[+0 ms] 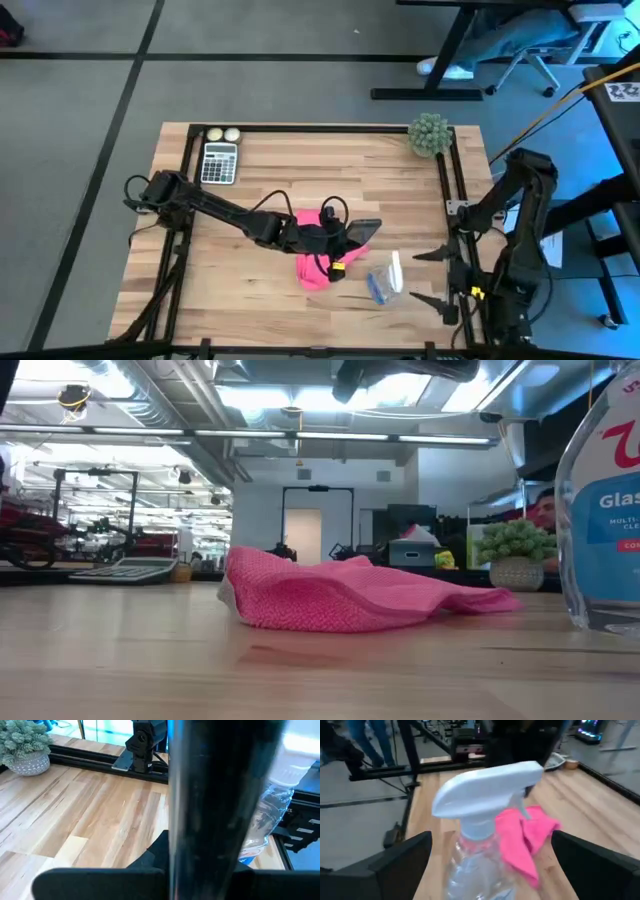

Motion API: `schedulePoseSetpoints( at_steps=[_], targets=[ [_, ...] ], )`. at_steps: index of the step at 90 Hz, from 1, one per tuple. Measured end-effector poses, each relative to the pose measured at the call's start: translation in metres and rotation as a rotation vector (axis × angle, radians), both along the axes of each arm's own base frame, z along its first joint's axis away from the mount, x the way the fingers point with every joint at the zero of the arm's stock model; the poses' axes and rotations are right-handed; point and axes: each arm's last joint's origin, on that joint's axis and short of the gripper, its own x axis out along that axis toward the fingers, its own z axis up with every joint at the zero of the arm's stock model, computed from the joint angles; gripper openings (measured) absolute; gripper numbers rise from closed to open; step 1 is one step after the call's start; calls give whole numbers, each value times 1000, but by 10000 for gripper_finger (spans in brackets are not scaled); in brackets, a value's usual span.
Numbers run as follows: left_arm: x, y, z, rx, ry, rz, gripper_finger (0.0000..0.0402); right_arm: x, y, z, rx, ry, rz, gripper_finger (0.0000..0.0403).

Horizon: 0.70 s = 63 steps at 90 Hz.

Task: Apply microfiber cloth
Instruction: Spray the black cellphone with the spray bottle

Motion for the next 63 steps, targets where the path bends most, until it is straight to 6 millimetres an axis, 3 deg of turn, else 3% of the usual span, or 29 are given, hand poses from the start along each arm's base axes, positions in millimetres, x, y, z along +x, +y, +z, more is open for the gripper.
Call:
schedulePoseSetpoints(
  at_steps=[29, 45, 63],
  targets=[
    [1, 2, 0, 23, 1, -5, 21, 26, -13, -2, -82, 98, -32, 397],
    [1, 2, 1, 43, -6, -15, 21, 32, -9, 2, -97, 82, 0, 397],
    [1, 1, 1, 40, -6, -31, 21, 44, -21, -5, -113, 81, -64, 397]
  ],
)
